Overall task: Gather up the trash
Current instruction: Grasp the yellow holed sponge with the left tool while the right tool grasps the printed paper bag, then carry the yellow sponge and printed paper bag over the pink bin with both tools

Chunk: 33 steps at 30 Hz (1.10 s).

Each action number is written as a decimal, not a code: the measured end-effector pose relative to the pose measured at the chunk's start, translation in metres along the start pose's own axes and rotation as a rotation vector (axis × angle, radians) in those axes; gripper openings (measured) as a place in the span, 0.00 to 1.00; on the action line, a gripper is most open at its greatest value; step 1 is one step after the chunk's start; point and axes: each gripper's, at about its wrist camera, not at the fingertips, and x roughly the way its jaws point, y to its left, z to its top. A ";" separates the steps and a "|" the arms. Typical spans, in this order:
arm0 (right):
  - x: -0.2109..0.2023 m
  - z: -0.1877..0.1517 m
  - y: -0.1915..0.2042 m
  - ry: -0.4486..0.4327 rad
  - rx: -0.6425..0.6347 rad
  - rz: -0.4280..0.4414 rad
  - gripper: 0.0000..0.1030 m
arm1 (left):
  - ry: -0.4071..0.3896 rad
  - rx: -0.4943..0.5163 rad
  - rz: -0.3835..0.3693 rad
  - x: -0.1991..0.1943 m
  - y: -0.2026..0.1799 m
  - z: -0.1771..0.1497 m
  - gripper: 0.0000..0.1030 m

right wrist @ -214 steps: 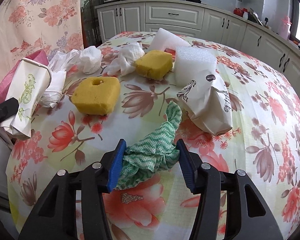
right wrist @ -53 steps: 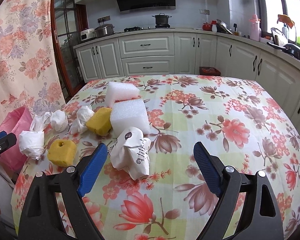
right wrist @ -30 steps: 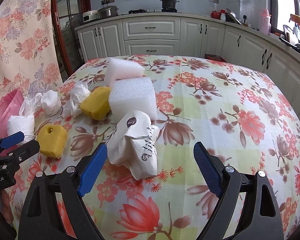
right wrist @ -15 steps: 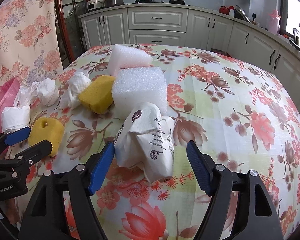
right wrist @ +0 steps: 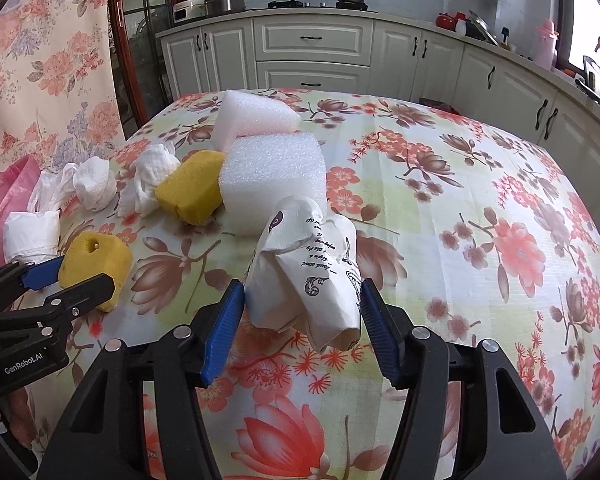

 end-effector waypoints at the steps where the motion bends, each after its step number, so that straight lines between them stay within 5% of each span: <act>1: -0.002 0.000 0.000 -0.004 0.000 -0.001 0.55 | -0.005 0.000 -0.001 -0.003 0.000 0.000 0.58; 33: -0.082 0.038 0.034 -0.217 -0.025 0.030 0.55 | -0.234 -0.049 0.076 -0.118 0.044 0.022 0.58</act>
